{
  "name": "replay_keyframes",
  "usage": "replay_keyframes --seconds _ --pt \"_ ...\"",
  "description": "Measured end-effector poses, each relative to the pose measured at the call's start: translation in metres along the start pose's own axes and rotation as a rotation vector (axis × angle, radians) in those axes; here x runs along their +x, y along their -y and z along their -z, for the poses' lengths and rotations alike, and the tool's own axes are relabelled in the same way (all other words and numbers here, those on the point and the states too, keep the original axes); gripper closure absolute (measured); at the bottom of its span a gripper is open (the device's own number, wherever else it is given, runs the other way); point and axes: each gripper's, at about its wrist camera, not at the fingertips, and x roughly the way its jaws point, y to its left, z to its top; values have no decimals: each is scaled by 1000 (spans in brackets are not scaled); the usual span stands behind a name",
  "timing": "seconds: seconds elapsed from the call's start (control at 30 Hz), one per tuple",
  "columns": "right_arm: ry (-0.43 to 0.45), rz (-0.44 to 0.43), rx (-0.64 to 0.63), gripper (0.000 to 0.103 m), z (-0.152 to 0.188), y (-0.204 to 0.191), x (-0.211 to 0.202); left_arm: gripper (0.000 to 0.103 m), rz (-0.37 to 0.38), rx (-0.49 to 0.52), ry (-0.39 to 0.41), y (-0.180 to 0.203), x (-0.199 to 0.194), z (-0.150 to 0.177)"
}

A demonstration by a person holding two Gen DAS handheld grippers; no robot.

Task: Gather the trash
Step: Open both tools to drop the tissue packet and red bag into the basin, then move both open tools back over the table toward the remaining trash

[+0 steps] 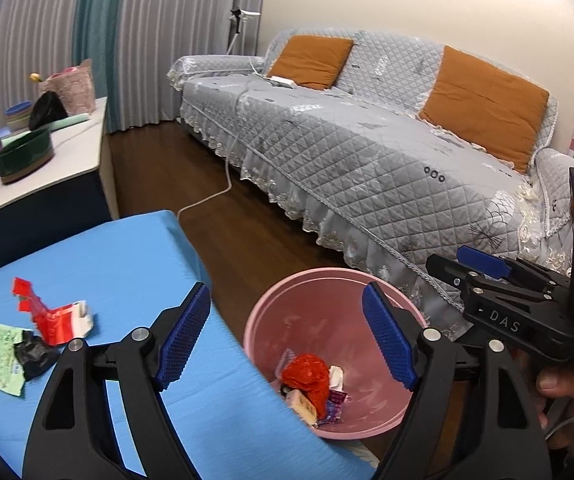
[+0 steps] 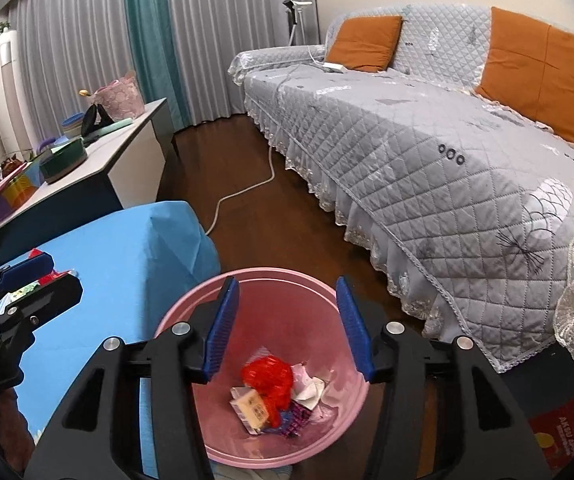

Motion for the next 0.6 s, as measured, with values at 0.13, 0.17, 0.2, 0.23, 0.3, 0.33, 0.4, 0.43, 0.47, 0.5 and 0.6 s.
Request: replay_keyframes --seconds 0.13,0.17,0.2,0.23,0.3,0.33,0.4,0.43,0.47,0.5,0.6 --pt "9 -18 -16 52 -2 -18 0 27 -25 -17 13 -18 -10 1" --pt "11 -25 -23 52 -2 -25 0 27 -30 -20 15 -21 -12 2" --pt "12 -30 -26 52 -2 -29 1 27 -40 -27 19 -29 -15 3" --pt "15 -37 -33 52 -3 -36 1 27 -45 -32 20 -32 -17 3" --pt "17 -45 -42 52 -3 -45 2 27 -64 -46 25 -43 -22 4" --pt "17 -50 -45 52 -3 -50 3 27 -73 -53 27 -48 -24 5" --pt "16 -62 -50 52 -3 -60 6 27 -93 -68 32 -60 -29 7" --pt "15 -69 -52 52 -3 -65 7 27 -104 -76 35 -67 -32 8" --pt "15 -78 -56 52 -4 -71 9 27 -111 -80 37 -71 -34 8" --pt "17 -88 -60 52 -5 -78 10 27 -124 -88 42 -79 -38 9" --pt "25 -112 -74 52 -6 -97 12 27 -154 -111 57 -96 -49 11"
